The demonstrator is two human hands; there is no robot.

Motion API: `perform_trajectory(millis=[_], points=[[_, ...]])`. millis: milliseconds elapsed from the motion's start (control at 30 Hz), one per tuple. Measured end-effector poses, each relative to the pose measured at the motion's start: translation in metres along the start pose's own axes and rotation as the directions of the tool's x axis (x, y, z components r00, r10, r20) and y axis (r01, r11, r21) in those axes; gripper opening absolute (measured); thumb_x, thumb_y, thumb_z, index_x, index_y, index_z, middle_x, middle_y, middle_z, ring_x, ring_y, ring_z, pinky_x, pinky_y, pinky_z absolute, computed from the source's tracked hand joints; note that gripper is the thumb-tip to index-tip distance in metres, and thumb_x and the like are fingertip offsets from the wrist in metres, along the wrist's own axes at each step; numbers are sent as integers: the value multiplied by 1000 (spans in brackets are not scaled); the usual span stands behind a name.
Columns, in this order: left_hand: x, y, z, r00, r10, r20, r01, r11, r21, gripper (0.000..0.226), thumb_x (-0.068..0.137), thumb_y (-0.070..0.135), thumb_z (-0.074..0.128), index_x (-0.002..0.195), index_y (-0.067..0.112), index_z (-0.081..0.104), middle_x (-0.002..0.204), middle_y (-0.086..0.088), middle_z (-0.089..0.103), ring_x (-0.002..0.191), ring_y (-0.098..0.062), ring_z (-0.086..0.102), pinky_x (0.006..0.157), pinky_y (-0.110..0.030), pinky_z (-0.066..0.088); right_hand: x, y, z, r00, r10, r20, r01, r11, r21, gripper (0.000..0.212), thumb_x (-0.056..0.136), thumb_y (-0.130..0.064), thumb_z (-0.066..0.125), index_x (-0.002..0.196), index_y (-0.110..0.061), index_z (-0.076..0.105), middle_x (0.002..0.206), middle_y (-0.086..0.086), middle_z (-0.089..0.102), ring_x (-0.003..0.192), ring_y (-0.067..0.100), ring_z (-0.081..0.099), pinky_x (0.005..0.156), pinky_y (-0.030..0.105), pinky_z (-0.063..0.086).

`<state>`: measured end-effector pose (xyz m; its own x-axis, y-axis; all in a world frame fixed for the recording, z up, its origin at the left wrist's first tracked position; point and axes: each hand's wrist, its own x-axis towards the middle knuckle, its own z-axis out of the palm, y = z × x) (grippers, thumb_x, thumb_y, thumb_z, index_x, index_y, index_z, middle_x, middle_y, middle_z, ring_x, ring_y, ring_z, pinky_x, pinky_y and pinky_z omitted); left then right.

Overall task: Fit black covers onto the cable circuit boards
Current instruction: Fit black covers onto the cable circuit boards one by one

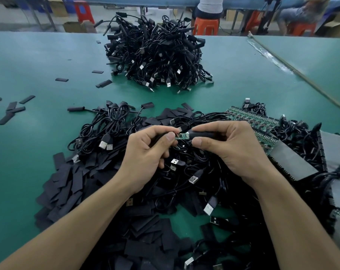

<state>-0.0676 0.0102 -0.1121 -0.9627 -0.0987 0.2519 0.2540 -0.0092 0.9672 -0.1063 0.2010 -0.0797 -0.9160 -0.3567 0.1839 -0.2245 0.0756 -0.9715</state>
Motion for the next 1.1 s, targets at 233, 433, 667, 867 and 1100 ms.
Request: perform_trajectory(millis=[233,433,667,867,1100], points=[[0,-2,0,999,3,42,-5,998,59,28,94,8,64,92,33,76,74,2,71,56,-3,55,45,-16,44,1,3,-2,998,19,-63,-22,999,-37,22,71,-10,85,89,-21,78,82,-6,78,75,5,74,68,12,53],[1,-3,-1,999,16,42,-18,999,38,25,93,10,63,93,31,76,72,6,69,55,-3,54,45,-15,43,-1,0,-1,1000,11,27,-10,999,-41,24,71,-11,84,92,-19,78,86,-4,78,80,6,74,72,13,53],[-1,-2,1,997,37,61,-39,999,23,17,88,16,66,93,29,75,69,5,68,55,-4,56,46,-16,44,-1,-2,4,997,-72,21,73,996,-55,27,71,-4,83,90,-23,78,84,-7,78,76,4,72,70,12,52],[-3,3,1,997,34,74,-34,999,-6,15,85,38,66,84,25,74,59,5,66,49,-3,56,44,-15,43,-2,-1,9,991,-121,49,125,986,-106,29,72,-5,85,88,-29,78,82,-10,77,69,-2,67,67,9,47],[-2,5,4,998,-39,48,39,999,-1,18,87,34,67,76,20,69,69,-4,72,49,-10,59,44,-18,45,-3,-2,8,988,-149,-25,144,980,-137,25,70,-16,86,87,-33,78,84,-10,77,77,28,70,72,30,58]])
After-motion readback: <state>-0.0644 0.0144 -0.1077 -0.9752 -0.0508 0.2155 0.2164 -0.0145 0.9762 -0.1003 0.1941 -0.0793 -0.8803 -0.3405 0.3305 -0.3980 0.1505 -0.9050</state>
